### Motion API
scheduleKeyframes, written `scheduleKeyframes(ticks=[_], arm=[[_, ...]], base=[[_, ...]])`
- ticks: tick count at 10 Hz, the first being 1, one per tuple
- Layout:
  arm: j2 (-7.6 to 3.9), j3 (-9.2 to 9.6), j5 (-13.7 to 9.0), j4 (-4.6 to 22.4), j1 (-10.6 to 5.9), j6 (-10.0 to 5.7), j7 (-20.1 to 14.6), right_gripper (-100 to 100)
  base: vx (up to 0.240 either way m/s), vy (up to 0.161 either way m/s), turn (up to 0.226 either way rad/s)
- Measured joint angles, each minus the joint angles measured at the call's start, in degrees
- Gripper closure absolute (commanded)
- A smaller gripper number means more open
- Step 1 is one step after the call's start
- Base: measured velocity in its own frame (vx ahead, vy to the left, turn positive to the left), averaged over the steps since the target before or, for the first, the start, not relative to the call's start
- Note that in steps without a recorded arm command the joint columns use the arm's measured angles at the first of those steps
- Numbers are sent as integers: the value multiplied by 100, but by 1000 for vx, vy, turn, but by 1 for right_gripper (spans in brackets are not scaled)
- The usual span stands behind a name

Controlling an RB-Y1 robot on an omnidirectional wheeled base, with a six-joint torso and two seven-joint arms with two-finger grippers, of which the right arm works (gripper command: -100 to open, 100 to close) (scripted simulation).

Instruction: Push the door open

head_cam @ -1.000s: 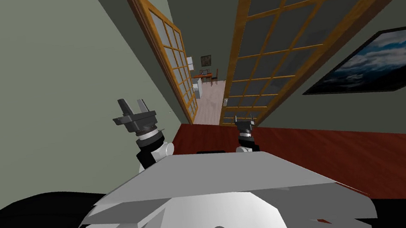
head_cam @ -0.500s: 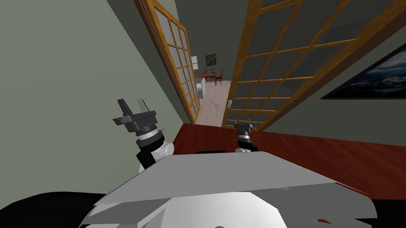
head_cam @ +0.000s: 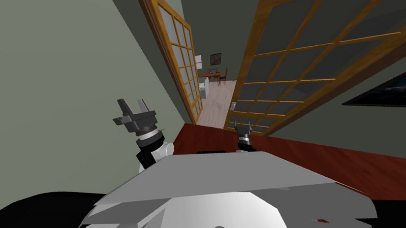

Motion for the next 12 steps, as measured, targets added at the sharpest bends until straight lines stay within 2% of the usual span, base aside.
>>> scheduleKeyframes(ticks=[4, 9, 12], arm=[[-114, 137, -424, 445, -103, -210, -355, -100], [-240, 342, -883, 1114, -247, -557, -839, -100], [-322, 431, -1164, 1318, -258, -664, -1038, -100]], base=[[94, -38, 110], [85, -45, 108], [92, -43, 102]])
